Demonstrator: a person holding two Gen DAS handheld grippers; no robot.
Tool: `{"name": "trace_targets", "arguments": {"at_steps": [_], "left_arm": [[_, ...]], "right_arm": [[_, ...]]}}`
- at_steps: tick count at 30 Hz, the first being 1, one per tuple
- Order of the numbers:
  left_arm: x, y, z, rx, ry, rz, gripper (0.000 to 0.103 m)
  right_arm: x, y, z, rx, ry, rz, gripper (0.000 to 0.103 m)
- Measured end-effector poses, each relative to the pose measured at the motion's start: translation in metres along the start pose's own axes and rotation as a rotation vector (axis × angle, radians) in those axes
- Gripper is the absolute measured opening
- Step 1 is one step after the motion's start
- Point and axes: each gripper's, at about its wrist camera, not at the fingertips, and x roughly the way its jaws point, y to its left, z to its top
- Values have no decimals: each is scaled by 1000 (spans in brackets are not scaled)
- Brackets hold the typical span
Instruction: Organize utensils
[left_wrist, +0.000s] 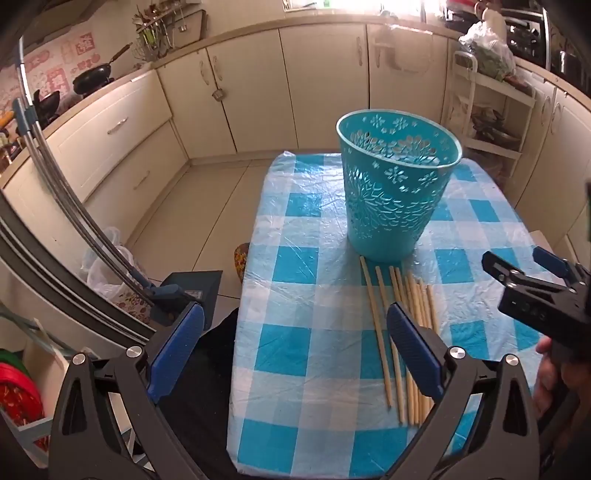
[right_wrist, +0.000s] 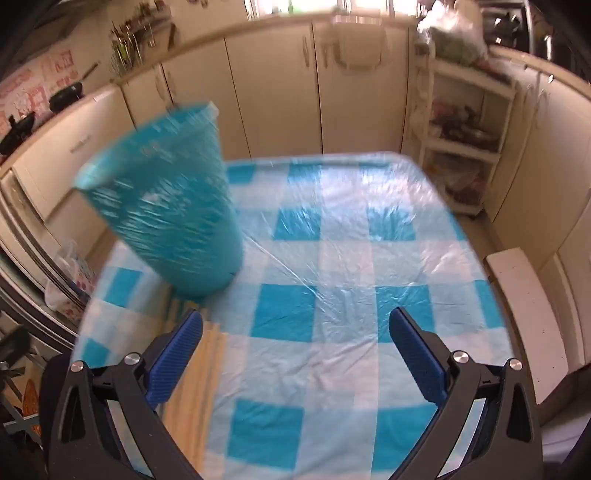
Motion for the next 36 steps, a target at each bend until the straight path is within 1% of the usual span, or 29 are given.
{"name": "trace_targets", "arguments": {"at_steps": [2, 4, 6, 9, 13, 18, 23, 26, 31, 36], "left_arm": [[-20, 3, -4, -4, -30, 0, 95], [-45, 7, -10, -10, -65, -6, 95], [-66, 13, -16, -14, -94, -12, 95], [-94, 21, -27, -22, -127, -24, 95], [-125, 38, -43, -54, -157, -38, 95], [-160, 58, -59, -102, -200, -53, 95], [-196, 64, -76, -118, -269, -59, 95], [-214, 62, -84, -121, -305, -72, 95], [-240, 59, -95, -123, -361, -88, 95], [-255, 60, -99, -131, -390, -88, 95]], "right_arm": [[-36, 6, 3, 13, -60, -6, 97], [-76, 13, -1, 27, -127, -8, 97], [-106, 23, -6, 34, -169, -30, 97], [-139, 39, -11, 4, -185, -60, 97], [-180, 57, -29, -16, -226, -32, 97], [-230, 67, -47, -9, -312, -13, 97], [-266, 65, -71, 23, -373, 30, 97], [-279, 65, -87, 28, -403, 34, 97], [-302, 63, -97, 29, -470, 33, 97], [-314, 68, -100, 18, -518, 48, 97]]}}
